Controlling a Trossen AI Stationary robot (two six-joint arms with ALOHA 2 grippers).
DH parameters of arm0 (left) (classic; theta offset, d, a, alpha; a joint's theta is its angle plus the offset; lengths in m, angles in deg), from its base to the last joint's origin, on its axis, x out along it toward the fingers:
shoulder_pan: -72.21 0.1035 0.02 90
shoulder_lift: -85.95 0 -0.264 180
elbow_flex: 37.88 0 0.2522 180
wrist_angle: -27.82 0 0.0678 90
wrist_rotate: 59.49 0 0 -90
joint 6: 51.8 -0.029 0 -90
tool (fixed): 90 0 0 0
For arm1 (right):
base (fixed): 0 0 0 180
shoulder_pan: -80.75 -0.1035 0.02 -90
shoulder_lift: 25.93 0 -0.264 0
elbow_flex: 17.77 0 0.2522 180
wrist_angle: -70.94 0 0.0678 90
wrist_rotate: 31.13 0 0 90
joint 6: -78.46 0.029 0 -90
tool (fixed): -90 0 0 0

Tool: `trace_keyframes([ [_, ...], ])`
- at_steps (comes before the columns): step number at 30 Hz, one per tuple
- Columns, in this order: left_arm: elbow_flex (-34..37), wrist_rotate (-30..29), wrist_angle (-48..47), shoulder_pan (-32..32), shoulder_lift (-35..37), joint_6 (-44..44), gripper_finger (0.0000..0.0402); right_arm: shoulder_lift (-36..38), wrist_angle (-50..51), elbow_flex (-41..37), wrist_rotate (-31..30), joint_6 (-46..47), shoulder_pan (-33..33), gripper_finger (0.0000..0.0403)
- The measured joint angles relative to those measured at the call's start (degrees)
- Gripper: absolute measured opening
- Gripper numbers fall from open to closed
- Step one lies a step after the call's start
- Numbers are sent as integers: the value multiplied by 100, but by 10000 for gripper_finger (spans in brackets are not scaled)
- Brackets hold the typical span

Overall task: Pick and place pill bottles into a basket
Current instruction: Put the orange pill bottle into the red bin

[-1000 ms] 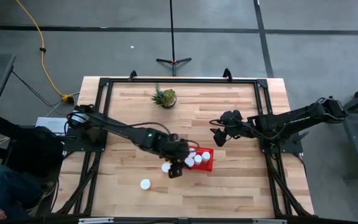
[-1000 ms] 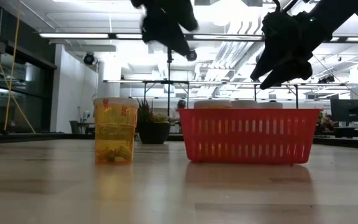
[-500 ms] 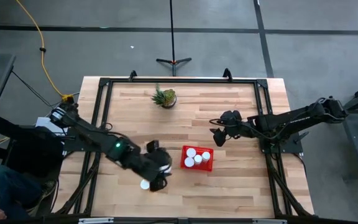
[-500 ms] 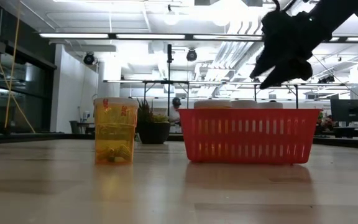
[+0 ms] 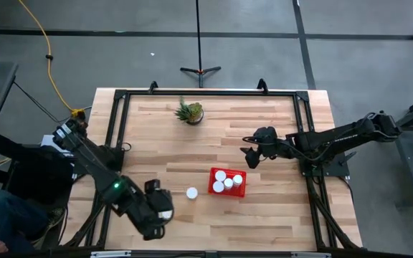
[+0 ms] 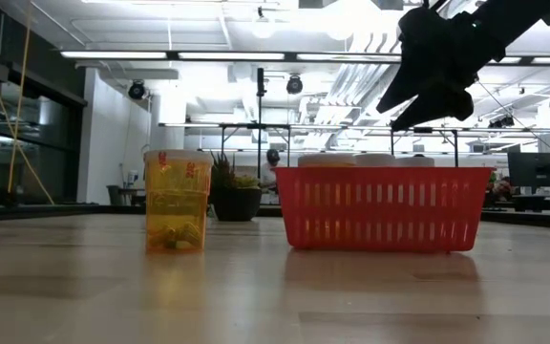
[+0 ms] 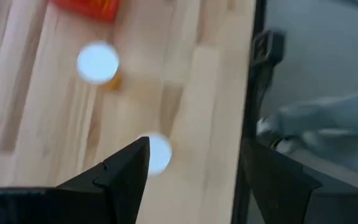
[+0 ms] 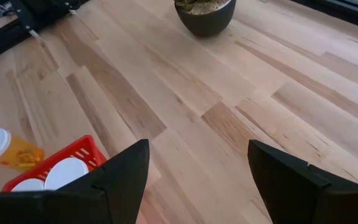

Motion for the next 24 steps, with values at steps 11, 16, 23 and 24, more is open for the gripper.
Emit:
trace_keyframes([
  [11, 7, -523, -676, -235, -346, -449, 289, 0, 0, 0, 53, 105, 56, 264],
  [16, 7, -632, -564, -218, -592, -831, 289, 0, 0, 0, 417, 150, 215, 264],
  [23, 685, -397, -35, -192, -654, -784, 289, 0, -17, 0, 459, 153, 264, 264],
  [24, 815, -308, 3, -159, -654, -791, 289, 0, -15, 0, 461, 146, 264, 264],
])
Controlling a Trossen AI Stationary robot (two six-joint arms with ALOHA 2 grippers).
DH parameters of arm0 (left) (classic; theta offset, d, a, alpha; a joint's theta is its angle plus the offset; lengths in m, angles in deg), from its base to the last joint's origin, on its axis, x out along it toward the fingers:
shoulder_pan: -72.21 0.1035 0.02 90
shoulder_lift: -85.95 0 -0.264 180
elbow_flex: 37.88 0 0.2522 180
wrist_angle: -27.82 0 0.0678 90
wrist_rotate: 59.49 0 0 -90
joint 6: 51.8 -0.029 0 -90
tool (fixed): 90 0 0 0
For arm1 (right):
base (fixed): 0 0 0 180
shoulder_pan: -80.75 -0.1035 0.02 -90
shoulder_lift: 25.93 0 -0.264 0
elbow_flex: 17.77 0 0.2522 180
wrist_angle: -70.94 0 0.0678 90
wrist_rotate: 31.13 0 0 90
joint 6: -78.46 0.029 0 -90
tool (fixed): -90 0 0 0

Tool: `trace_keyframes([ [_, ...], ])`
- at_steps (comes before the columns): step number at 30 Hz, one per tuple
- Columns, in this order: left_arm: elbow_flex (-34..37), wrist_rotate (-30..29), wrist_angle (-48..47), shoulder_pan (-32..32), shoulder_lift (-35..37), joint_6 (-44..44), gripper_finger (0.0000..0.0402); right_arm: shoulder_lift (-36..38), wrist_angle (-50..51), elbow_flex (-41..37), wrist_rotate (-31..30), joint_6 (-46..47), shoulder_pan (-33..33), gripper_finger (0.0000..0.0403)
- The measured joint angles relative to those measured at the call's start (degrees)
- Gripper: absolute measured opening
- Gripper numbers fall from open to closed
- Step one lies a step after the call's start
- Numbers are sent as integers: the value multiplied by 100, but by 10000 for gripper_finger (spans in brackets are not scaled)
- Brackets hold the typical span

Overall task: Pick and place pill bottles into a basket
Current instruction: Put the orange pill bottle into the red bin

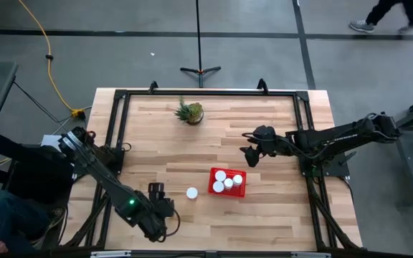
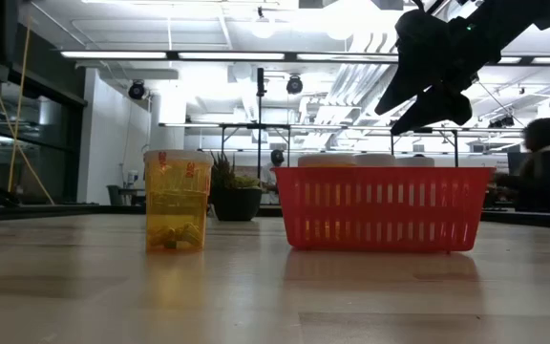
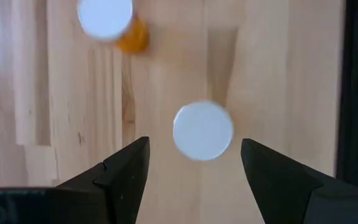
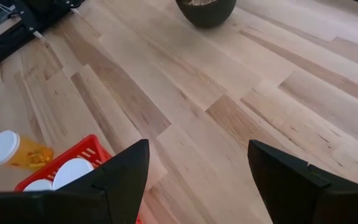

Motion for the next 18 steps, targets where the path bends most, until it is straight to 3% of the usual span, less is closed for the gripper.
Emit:
trace_keyframes([
  [8, 409, 1319, 213, 529, 0, 152, 289, 0, 19, 0, 122, 4, 0, 263],
  [18, 407, 1542, 269, 575, 17, -298, 289, 0, 197, 0, 323, 62, -2, 263],
])
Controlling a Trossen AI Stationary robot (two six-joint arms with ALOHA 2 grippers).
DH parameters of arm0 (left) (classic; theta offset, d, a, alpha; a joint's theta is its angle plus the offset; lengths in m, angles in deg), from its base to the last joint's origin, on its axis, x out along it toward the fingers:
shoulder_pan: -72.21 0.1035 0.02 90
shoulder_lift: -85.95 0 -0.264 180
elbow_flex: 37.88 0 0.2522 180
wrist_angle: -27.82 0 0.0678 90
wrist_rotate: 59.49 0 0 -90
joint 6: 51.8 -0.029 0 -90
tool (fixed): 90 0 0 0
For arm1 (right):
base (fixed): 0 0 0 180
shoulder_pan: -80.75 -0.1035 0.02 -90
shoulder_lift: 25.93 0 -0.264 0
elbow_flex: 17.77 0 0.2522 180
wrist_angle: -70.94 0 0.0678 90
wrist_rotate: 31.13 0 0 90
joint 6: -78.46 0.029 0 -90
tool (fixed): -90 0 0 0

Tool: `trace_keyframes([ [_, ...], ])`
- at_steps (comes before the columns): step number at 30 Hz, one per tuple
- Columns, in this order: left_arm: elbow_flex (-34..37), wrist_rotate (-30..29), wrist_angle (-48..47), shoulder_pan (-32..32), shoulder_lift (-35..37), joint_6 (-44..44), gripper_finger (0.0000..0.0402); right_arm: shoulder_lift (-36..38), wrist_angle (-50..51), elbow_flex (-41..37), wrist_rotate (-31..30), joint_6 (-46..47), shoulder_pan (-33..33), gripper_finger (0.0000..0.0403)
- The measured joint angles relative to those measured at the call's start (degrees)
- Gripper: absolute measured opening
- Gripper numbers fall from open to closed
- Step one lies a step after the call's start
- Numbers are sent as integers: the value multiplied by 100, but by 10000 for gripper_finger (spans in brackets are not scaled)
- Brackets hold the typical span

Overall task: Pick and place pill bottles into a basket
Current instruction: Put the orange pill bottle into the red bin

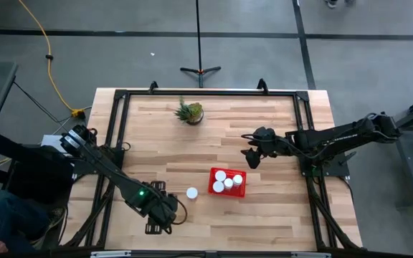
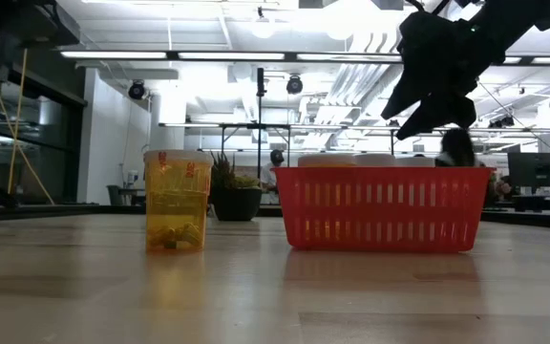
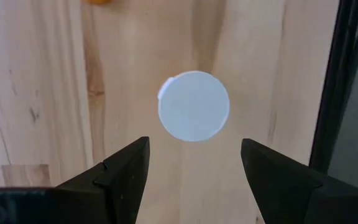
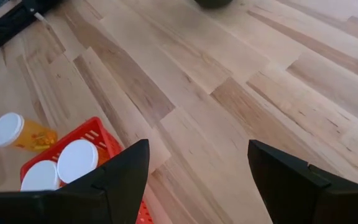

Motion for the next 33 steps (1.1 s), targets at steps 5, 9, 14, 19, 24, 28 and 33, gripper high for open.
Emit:
trace_keyframes([
  [5, 0, -216, -109, 12, 2, 416, 289, 0, 47, 0, 53, 40, -3, 263],
  [9, 0, -155, -238, 9, 2, 441, 289, 0, 83, 0, 64, 40, -3, 263],
  [14, 0, -28, -223, 9, 2, 139, 289, 0, 99, 0, 19, -1, -3, 263],
  [19, 0, 184, -243, 9, 2, -73, 307, 0, 144, 0, -23, -1, -3, 263],
  [24, 0, 296, -241, 9, 4, -166, 358, 0, 188, 0, -23, -3, -3, 263],
  [28, 0, 206, -246, 4, 4, -166, 394, 0, 216, 0, -23, -3, -3, 263],
  [33, 0, -22, -302, 4, 4, -264, 385, 0, 272, 0, -23, -3, -3, 263],
])
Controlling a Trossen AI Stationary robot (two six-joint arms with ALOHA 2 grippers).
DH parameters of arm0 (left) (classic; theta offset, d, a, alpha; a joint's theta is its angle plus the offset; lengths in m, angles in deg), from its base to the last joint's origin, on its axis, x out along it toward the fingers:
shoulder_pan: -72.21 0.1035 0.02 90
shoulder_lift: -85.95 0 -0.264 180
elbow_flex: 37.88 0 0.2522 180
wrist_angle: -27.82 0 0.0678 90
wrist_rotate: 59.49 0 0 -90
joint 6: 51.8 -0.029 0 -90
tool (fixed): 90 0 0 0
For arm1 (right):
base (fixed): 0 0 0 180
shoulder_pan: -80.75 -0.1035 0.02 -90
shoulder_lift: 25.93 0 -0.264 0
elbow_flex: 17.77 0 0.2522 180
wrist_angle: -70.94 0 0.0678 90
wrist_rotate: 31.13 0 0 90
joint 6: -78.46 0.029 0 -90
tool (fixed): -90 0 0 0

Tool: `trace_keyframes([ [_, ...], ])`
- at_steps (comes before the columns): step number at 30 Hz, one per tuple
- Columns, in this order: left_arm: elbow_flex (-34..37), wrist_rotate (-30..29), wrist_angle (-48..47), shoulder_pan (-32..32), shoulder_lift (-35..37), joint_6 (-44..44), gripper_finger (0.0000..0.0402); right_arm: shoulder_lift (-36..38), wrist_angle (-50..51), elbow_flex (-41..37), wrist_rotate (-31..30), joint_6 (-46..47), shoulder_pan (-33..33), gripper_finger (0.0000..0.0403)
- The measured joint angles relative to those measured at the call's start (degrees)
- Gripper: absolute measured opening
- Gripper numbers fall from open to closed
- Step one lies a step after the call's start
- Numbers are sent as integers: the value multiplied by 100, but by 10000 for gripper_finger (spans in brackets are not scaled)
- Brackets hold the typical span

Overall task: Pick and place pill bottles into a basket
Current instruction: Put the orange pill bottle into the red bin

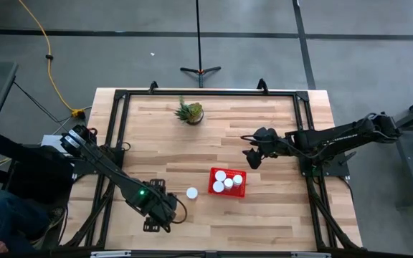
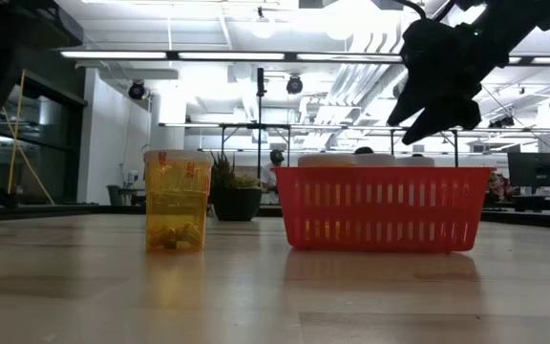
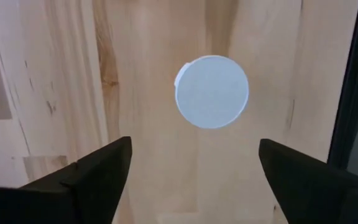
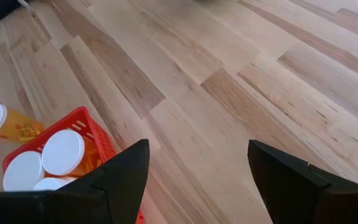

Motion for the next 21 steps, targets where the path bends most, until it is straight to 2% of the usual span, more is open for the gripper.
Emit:
trace_keyframes([
  [8, 12, -336, 268, -2, 0, -362, 379, 0, 113, 0, -1, 0, 0, 263],
  [21, 653, -187, 1450, 4, -22, -458, 386, 0, 174, 0, 19, 0, 0, 264],
])
